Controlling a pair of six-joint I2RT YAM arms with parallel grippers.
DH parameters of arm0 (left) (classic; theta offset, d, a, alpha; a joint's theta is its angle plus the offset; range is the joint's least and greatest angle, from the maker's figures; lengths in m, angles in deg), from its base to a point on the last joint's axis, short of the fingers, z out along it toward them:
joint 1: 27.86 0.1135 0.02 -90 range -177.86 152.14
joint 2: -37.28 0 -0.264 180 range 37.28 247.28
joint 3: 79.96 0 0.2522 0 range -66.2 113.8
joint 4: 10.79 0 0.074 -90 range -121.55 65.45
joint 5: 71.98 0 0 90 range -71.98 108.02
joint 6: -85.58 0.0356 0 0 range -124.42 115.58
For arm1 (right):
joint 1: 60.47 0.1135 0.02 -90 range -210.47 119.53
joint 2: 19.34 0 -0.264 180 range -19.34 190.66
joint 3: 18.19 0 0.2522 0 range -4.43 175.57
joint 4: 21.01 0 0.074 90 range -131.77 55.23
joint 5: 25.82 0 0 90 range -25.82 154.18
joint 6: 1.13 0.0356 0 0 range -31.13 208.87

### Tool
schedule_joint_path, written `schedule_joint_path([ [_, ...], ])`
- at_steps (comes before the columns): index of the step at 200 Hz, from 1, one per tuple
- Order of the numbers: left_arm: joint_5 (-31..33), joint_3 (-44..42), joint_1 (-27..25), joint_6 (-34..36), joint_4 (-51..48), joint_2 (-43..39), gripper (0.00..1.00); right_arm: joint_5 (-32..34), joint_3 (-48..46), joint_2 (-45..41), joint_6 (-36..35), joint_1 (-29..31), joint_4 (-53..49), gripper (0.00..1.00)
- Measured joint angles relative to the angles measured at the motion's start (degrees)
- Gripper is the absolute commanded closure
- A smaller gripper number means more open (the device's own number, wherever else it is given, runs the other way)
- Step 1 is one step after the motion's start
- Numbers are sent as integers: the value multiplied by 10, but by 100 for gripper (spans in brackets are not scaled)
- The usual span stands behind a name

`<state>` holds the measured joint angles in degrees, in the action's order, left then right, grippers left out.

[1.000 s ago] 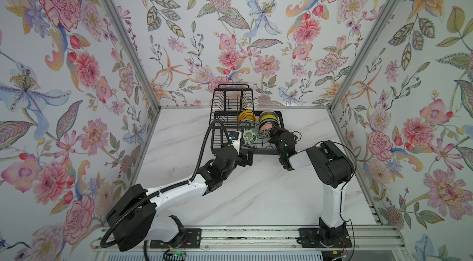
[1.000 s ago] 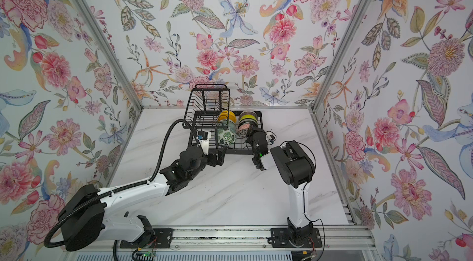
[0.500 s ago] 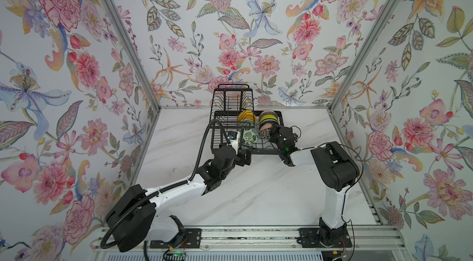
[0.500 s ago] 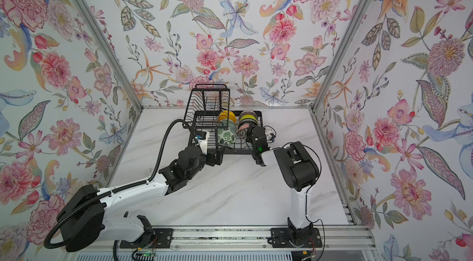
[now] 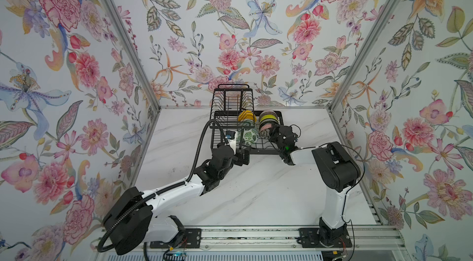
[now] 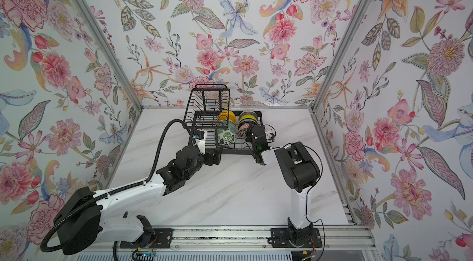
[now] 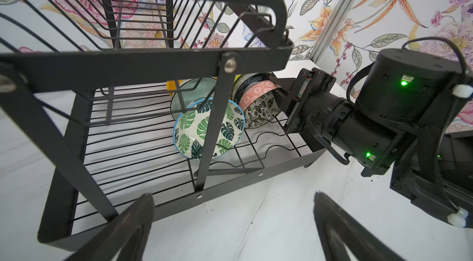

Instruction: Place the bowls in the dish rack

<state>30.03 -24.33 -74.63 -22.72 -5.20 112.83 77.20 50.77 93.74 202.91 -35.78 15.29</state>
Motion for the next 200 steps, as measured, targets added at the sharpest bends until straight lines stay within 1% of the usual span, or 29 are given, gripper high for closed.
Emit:
schedule_joint_path([
  [108, -22, 0, 7, 5, -2, 0, 1, -11, -2, -5, 0, 4, -14, 80],
  [129, -26, 0, 7, 5, -2, 2, 1, -19, -2, -5, 4, 4, -16, 74],
  [168, -27, 0, 7, 4, -2, 7, 1, -31, 0, -5, 4, 4, -25, 72],
  [200, -27, 1, 7, 4, -2, 11, 1, -43, 4, -7, 4, 4, -35, 67],
])
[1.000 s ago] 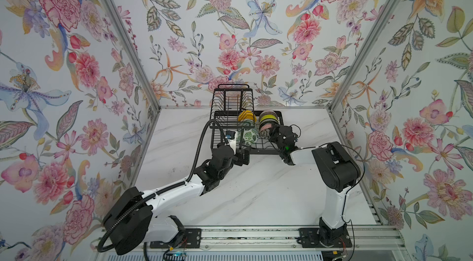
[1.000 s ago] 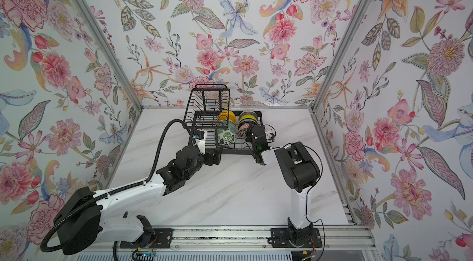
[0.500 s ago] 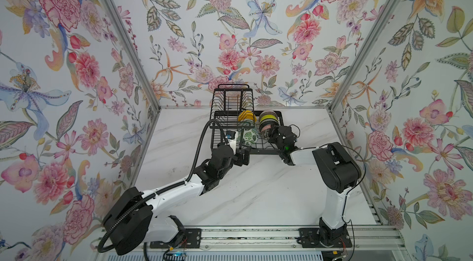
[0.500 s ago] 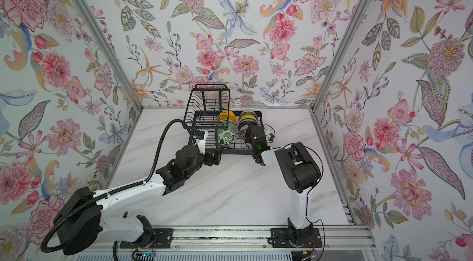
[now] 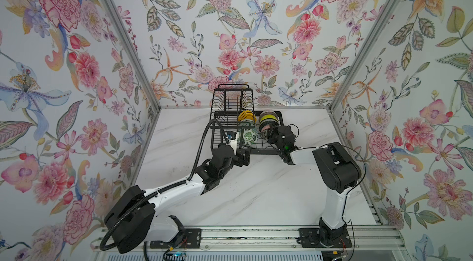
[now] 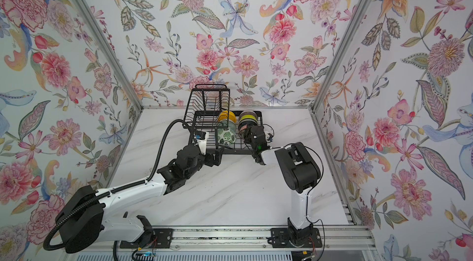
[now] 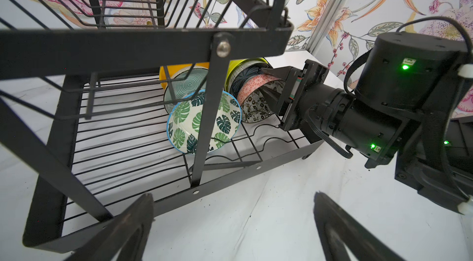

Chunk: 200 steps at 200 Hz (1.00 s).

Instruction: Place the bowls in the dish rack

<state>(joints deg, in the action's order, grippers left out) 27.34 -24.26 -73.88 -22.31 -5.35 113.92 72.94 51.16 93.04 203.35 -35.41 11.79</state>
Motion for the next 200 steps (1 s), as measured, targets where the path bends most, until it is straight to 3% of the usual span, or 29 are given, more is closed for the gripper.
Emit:
schedule_joint_path([
  [87, 1, 1, 0, -10, 0, 2, 1, -24, 3, -11, 1, 3, -21, 53],
  [200, 5, 8, 0, -24, 1, 12, 1, -54, 2, -63, -3, 13, -43, 15],
])
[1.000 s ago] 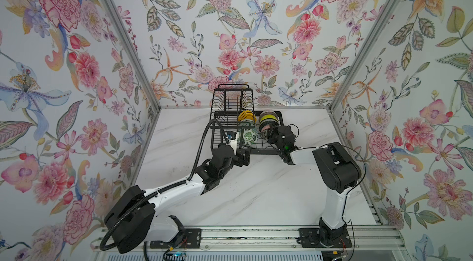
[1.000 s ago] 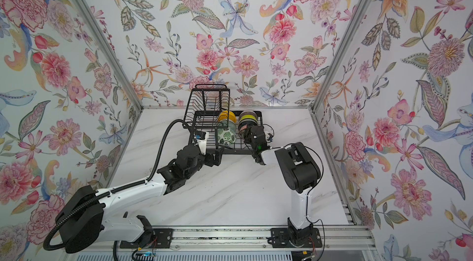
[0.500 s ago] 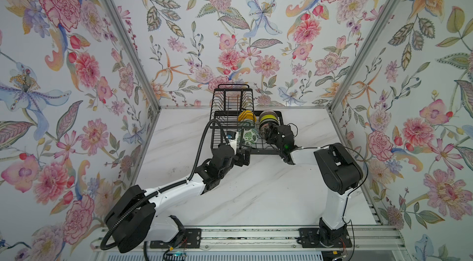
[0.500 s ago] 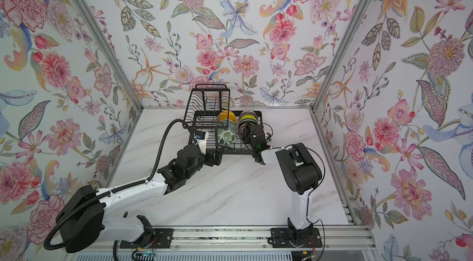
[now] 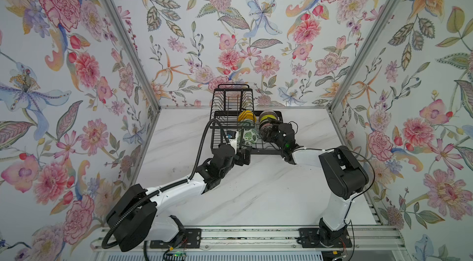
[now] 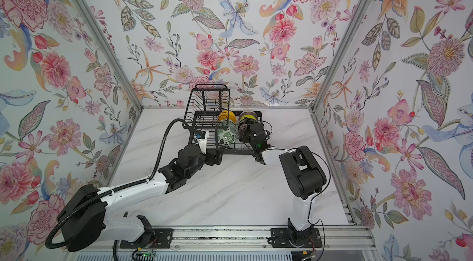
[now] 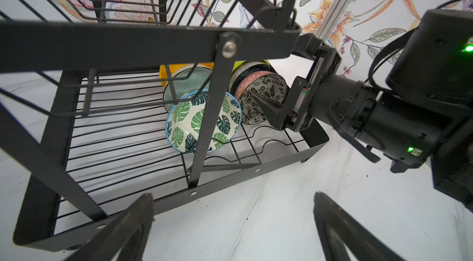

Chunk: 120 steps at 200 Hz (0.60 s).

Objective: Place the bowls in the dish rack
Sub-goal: 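Open the right gripper and draw it back from the pink leaf bowl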

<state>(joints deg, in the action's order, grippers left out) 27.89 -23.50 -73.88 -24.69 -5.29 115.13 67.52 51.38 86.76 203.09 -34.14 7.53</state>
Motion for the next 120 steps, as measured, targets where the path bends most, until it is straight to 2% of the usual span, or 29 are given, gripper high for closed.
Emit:
schedule_joint_path([
  [14, 4, 1, 0, -3, 0, 2, 1, -9, -6, -17, -3, 2, -2, 12],
  [21, 8, 1, 0, -5, 0, 3, 1, -12, -13, -26, -5, 2, -2, 3],
  [25, 10, 1, 0, -6, 0, 3, 1, -15, -19, -34, -7, 2, -2, 1],
  [59, 25, -1, 0, -8, 1, 2, 1, -39, -71, -105, -40, -4, -33, 1],
  [87, 43, -18, 0, -8, -2, -14, 1, -73, -93, -172, -86, -39, -81, 1],
  [105, 57, -30, 0, -2, -13, -34, 1, -99, -92, -219, -141, -70, -136, 1],
  [120, 72, -39, 3, 12, -28, -60, 1, -121, -75, -257, -202, -98, -225, 1],
])
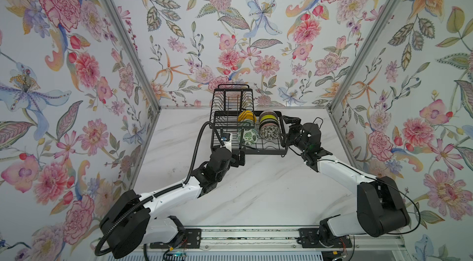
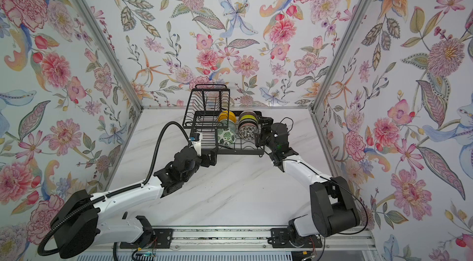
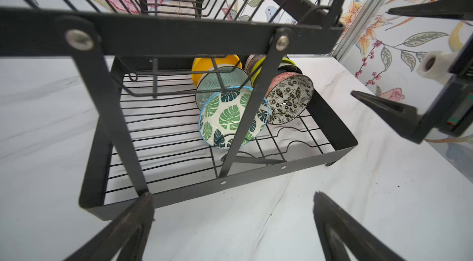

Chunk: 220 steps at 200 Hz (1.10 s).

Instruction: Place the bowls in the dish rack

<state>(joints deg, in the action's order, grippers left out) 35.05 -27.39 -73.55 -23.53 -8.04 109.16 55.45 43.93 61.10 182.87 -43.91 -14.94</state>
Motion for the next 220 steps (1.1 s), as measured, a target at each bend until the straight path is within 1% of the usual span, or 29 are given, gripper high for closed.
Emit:
schedule_joint_path([
  [20, 19, -12, 25, 25, -21, -41, 1, -17, 42, -29, -105, -38, -114, 1],
  [33, 30, -21, 64, 39, -40, -70, 1, -11, 56, -51, -177, -65, -176, 1],
  [47, 40, -30, 126, 51, -58, -97, 1, 3, 54, -80, -254, -102, -228, 1],
  [67, 48, -42, 223, 68, -73, -120, 1, 37, 21, -116, -354, -161, -256, 1],
  [83, 53, -53, 298, 78, -76, -122, 1, 90, -25, -136, -450, -196, -260, 1],
  [96, 59, -66, 351, 84, -76, -119, 1, 135, -65, -141, -522, -202, -251, 1],
  [105, 67, -75, 386, 88, -73, -114, 1, 161, -102, -143, -575, -202, -221, 1],
  [119, 84, -93, 419, 99, -57, -99, 1, 187, -176, -146, -644, -205, -152, 1],
  [137, 98, -118, 431, 110, -25, -81, 1, 204, -271, -145, -709, -216, -40, 1],
  [149, 103, -130, 434, 112, 2, -63, 1, 211, -312, -135, -742, -222, 26, 1],
  [168, 104, -139, 437, 112, 61, -19, 1, 221, -323, -94, -770, -233, 104, 1],
  [187, 106, -142, 439, 118, 121, 44, 1, 229, -316, -60, -774, -242, 158, 1],
  [220, 102, -108, 447, 125, 156, 141, 1, 224, -288, -4, -789, -245, 225, 1],
])
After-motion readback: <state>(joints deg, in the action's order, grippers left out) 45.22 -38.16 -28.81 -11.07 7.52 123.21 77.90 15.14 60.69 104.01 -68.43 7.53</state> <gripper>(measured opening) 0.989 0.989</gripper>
